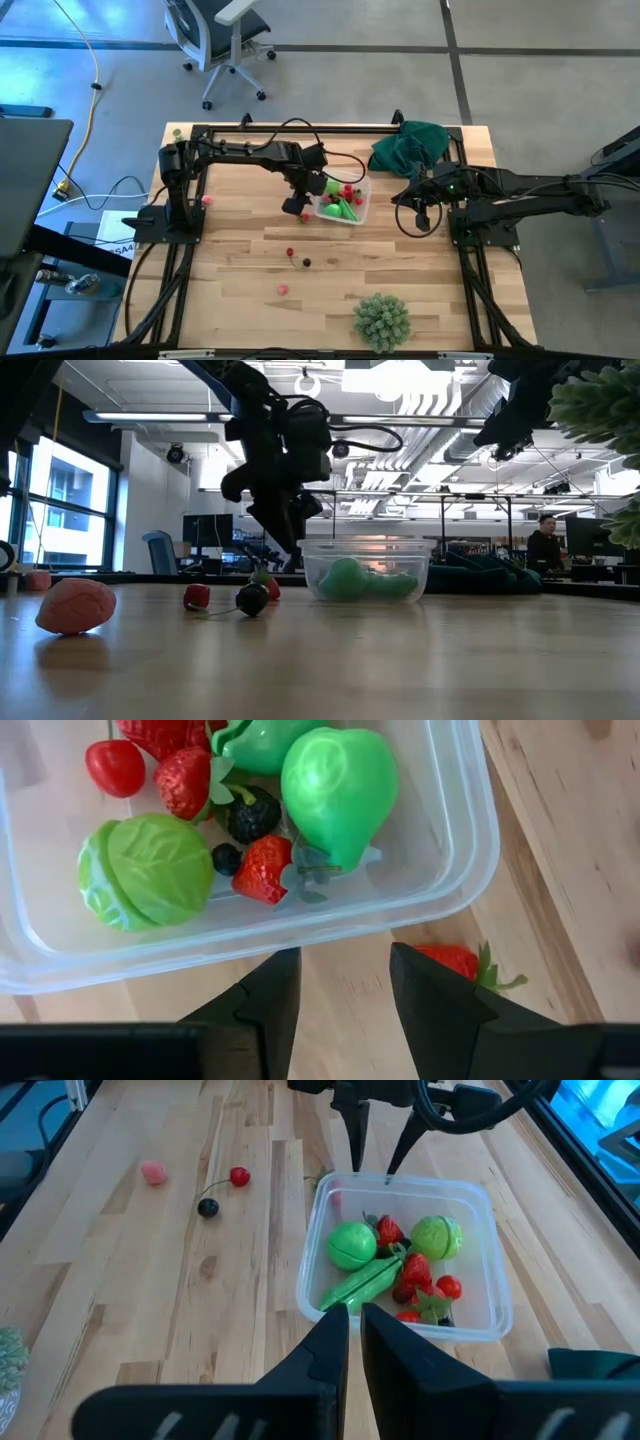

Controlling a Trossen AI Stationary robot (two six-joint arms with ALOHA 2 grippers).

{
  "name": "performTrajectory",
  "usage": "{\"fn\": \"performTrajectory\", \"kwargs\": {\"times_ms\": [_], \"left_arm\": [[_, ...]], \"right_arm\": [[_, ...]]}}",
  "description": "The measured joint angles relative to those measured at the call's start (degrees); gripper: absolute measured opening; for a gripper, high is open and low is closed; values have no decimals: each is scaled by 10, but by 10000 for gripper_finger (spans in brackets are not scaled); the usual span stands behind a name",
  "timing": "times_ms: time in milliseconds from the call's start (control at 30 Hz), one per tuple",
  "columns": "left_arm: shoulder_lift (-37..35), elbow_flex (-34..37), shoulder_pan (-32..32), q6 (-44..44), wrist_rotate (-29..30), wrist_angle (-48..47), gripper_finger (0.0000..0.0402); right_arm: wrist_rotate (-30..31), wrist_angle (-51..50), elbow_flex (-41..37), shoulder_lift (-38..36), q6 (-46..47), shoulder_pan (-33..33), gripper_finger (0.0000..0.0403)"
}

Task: Pick and placing Produce into tupperware
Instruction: Adjust the transparent bin, then put the red strawberry into the transparent bin

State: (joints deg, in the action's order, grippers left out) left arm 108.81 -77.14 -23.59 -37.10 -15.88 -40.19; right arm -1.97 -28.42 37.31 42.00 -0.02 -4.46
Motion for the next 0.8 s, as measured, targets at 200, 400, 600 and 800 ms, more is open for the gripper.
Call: {"fn": "performTrajectory", "kwargs": {"times_ms": [200, 400, 600, 800], "left_arm": [[0, 0, 0, 0, 0, -3, 147], [0, 0, 0, 14, 0, -24, 147], [0, 0, 0, 22, 0, -58, 147], [0, 0, 2, 25, -1, -85, 147]], "right_arm": [[0, 0, 0, 0, 0, 0, 24], [0, 0, 0, 0, 0, 0, 24], [0, 0, 0, 0, 0, 0, 24], [0, 0, 0, 0, 0, 0, 24]]}}
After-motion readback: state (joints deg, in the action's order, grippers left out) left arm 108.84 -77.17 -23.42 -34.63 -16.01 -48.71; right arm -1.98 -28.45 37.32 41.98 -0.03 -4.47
